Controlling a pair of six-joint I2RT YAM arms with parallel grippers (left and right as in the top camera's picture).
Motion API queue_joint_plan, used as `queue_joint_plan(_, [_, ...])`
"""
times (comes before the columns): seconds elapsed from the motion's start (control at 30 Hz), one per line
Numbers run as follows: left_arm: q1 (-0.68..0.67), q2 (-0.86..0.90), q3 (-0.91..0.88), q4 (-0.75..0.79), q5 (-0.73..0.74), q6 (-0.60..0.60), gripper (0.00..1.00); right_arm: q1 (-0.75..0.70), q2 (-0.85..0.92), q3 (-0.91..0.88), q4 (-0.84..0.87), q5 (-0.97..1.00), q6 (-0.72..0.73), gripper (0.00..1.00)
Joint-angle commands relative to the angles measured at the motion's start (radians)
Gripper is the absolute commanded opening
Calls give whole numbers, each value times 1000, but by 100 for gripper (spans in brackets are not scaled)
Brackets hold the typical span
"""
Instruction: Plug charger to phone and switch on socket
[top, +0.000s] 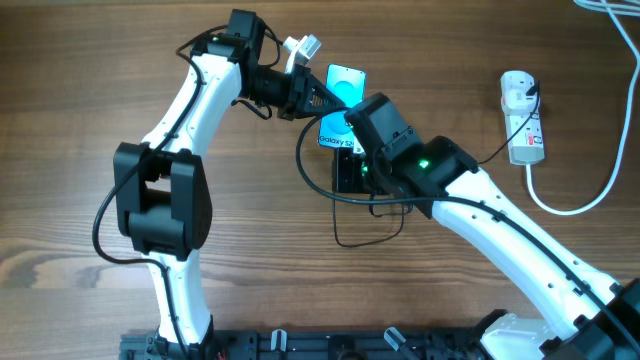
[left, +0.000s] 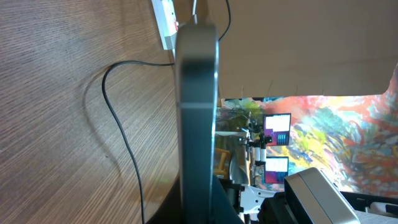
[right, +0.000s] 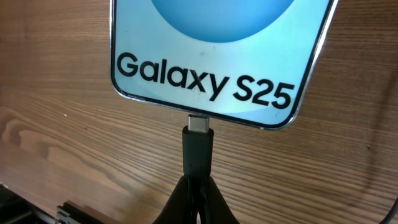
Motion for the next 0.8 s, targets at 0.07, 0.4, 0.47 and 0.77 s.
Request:
queue_joint_plan(0.07, [-5,-43,3,0,28,8,4,0,10,22,4,-2,0,4])
queue_joint_plan(0.4, [-5,-43,3,6,27,9,4,0,51,22,0,-6,0,4])
queue_joint_plan(0.47, [-5,-43,3,23,1,9,4,0,50,23,1,-29,-1,4])
queue_joint_plan(0.77, [-5,-43,3,26,-70,8,4,0,50,23,11,-31,-4,4])
